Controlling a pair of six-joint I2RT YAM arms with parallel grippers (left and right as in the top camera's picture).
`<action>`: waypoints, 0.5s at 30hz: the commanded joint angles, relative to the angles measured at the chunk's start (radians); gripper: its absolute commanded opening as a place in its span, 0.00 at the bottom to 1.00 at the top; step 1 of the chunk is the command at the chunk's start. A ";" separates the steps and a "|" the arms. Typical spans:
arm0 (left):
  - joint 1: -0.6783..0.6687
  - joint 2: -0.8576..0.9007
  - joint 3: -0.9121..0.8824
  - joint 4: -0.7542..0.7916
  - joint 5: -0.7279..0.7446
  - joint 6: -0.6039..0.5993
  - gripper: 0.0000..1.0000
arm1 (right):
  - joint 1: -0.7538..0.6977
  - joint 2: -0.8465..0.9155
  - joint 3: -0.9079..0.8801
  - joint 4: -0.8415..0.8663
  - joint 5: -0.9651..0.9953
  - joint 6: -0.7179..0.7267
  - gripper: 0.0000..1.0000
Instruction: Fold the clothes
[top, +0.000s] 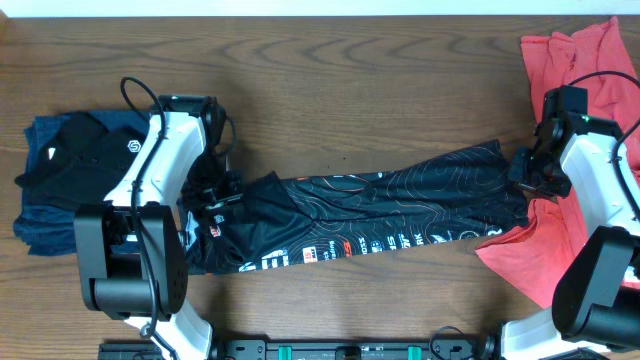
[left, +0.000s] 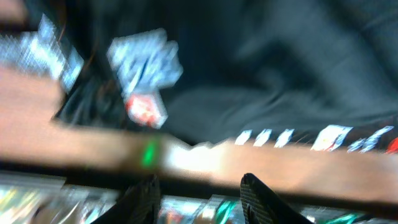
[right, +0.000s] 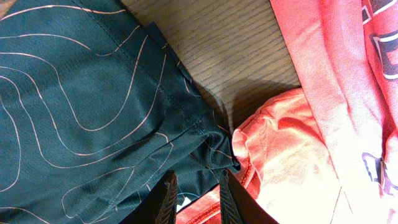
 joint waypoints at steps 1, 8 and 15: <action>-0.003 -0.005 0.022 0.078 0.127 -0.006 0.44 | -0.012 -0.018 0.003 -0.003 0.017 0.003 0.23; -0.043 0.000 0.013 0.346 0.151 -0.144 0.47 | -0.011 -0.018 0.003 -0.003 -0.006 0.003 0.23; -0.101 0.054 0.012 0.437 0.137 -0.203 0.51 | -0.011 -0.018 0.003 -0.003 -0.006 0.003 0.24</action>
